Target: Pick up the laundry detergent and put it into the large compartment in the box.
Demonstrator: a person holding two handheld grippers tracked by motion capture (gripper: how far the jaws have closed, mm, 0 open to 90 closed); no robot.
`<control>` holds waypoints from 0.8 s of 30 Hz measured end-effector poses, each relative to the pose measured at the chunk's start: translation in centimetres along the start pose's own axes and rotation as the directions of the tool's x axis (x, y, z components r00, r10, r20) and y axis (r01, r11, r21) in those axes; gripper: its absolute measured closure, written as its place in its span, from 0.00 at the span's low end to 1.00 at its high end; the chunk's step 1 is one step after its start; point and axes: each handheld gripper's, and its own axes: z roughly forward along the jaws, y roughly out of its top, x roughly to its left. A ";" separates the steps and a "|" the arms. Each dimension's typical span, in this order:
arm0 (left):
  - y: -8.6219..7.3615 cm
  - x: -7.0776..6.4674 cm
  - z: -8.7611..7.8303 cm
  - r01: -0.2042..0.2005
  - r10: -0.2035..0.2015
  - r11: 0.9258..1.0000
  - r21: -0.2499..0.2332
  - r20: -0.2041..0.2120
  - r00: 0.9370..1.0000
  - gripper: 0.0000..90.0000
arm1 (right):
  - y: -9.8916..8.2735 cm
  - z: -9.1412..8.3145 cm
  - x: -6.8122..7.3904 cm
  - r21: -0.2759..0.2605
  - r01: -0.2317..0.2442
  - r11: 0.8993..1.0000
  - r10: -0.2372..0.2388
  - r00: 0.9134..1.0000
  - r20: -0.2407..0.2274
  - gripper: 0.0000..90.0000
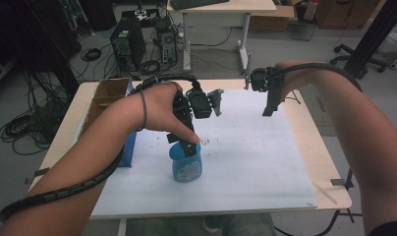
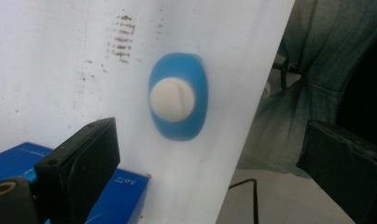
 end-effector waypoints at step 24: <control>-0.5 2.5 2.7 0.055 -0.055 0.998 0.001 0.045 0.997 0.06 | 0.2 0.2 0.2 0.001 0.000 1.000 0.000 1.000 -0.003 0.03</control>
